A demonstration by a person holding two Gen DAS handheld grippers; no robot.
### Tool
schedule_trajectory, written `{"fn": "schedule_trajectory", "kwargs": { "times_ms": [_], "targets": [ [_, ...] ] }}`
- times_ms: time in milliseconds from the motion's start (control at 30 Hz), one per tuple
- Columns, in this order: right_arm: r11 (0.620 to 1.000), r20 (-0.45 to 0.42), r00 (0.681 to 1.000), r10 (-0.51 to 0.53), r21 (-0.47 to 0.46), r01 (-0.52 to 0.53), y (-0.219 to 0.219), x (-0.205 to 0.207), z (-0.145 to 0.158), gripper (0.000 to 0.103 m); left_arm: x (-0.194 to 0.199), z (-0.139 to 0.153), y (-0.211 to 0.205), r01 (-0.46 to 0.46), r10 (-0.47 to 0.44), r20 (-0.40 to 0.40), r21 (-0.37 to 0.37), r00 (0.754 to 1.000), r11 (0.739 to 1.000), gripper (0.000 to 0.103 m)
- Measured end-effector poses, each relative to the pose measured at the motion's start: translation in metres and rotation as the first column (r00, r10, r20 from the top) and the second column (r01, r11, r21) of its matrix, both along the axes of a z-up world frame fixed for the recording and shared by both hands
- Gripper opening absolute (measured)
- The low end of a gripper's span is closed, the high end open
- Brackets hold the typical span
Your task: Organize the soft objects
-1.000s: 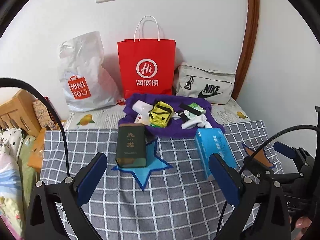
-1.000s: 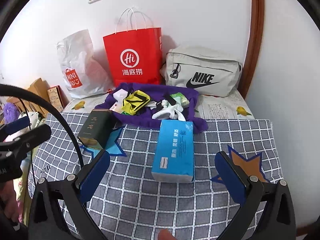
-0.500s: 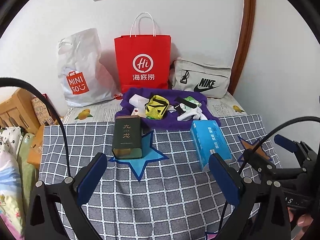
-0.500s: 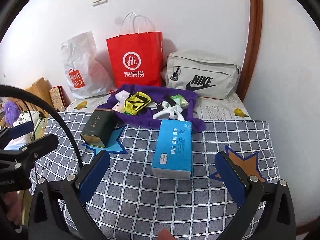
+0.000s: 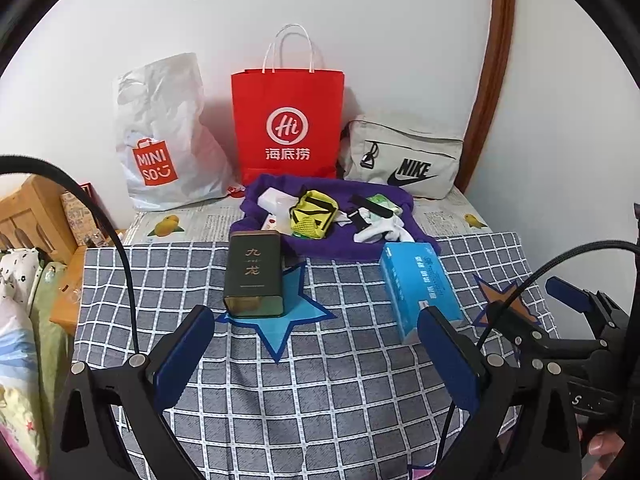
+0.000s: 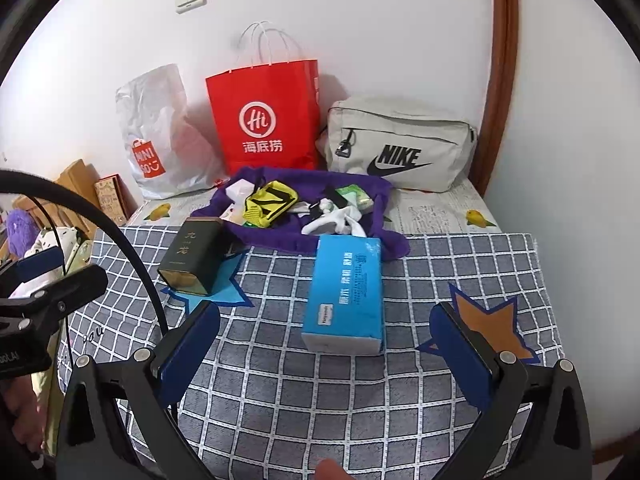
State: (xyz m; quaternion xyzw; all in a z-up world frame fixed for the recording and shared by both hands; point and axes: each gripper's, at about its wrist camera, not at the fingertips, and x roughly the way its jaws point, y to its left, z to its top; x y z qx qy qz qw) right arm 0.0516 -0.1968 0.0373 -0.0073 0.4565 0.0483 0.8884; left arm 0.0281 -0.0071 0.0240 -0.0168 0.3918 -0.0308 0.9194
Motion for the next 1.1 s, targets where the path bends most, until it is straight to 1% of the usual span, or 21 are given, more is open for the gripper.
{"fn": "schedule_trajectory", "kwargs": {
  "times_ms": [467,1100],
  "targets": [
    [1.0,0.003,1.0,-0.002,-0.014,0.002,-0.0009,-0.005,0.0032,0.103,-0.001,-0.004,-0.0015,0.018,-0.018,-0.01,-0.002,1.0,1.0,0.102],
    [1.0,-0.003,1.0,0.002,-0.017,-0.002,0.0031,-0.0029,0.0006,0.103,0.0008,-0.0088,0.0002,0.02,-0.02,-0.024,0.002,1.0,1.0,0.102]
  ]
}}
